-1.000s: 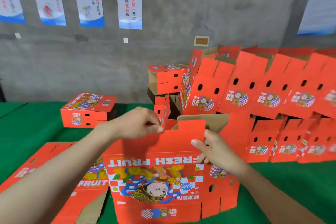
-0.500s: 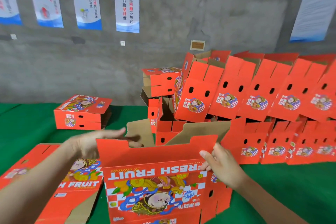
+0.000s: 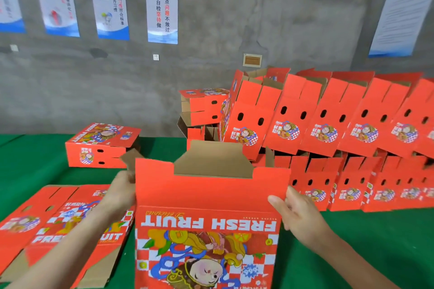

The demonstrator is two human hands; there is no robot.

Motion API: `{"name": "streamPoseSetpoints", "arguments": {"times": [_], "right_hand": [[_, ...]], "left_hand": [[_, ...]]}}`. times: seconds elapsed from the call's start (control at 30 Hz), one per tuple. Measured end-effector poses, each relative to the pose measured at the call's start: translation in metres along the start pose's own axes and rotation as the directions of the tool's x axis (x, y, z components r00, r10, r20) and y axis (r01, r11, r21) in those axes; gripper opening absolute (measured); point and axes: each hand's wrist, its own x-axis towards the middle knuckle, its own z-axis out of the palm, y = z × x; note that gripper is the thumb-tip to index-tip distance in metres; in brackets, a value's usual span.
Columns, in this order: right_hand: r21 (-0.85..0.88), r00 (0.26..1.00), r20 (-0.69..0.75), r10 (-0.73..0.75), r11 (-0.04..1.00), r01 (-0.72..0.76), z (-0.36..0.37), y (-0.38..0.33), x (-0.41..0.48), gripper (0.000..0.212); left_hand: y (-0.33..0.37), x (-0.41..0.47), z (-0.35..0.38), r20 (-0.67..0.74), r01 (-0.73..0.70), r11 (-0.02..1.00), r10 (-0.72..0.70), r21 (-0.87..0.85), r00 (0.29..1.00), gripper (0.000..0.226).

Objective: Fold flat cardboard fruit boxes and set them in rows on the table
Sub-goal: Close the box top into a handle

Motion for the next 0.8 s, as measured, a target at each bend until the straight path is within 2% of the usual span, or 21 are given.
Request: {"name": "streamPoseSetpoints", "arguments": {"times": [0.1,0.17,0.27,0.4,0.47,0.57,0.6,0.67,0.73,0.8], "right_hand": [[-0.079,0.994,-0.098,-0.038,0.996,0.03,-0.002,-0.002,-0.005,0.038],[-0.08,0.988,-0.154,0.007,0.997,-0.02,-0.004,-0.001,-0.002,0.047],[-0.005,0.968,-0.208,0.137,0.99,-0.141,-0.002,0.006,0.003,0.063],[0.164,0.935,-0.236,0.265,0.959,-0.23,0.003,0.018,0.012,0.059],[0.215,0.921,-0.226,0.317,0.939,-0.27,0.005,0.022,0.018,0.07],[0.259,0.909,-0.192,0.369,0.913,-0.315,0.012,0.026,0.024,0.069],[0.272,0.907,-0.179,0.382,0.905,-0.327,0.015,0.027,0.026,0.066],[0.301,0.904,-0.171,0.392,0.894,-0.331,0.017,0.028,0.028,0.05],[0.281,0.899,-0.158,0.408,0.892,-0.355,0.019,0.028,0.03,0.038],[0.213,0.903,-0.176,0.392,0.91,-0.354,0.021,0.028,0.029,0.024]], "left_hand": [[-0.006,-0.009,0.01,-0.105,-0.027,0.989,0.011,-0.149,0.994,0.027],[-0.007,-0.018,0.025,-0.175,-0.028,0.973,-0.012,-0.228,0.984,0.033],[-0.015,-0.03,0.048,-0.283,-0.067,0.972,0.001,-0.224,0.959,0.038],[-0.025,-0.034,0.062,-0.449,-0.081,0.961,-0.048,-0.263,0.892,0.038],[-0.026,-0.035,0.063,-0.468,-0.074,0.954,-0.074,-0.29,0.88,0.037],[-0.027,-0.038,0.061,-0.446,-0.103,0.952,-0.038,-0.287,0.894,0.038],[-0.027,-0.04,0.06,-0.431,-0.114,0.962,-0.004,-0.248,0.903,0.041],[-0.025,-0.045,0.058,-0.406,-0.145,0.989,0.115,-0.043,0.907,0.048],[-0.022,-0.047,0.057,-0.387,-0.185,0.965,0.244,0.184,0.889,0.048],[-0.019,-0.046,0.056,-0.335,-0.185,0.921,0.304,0.343,0.892,0.058]]}}
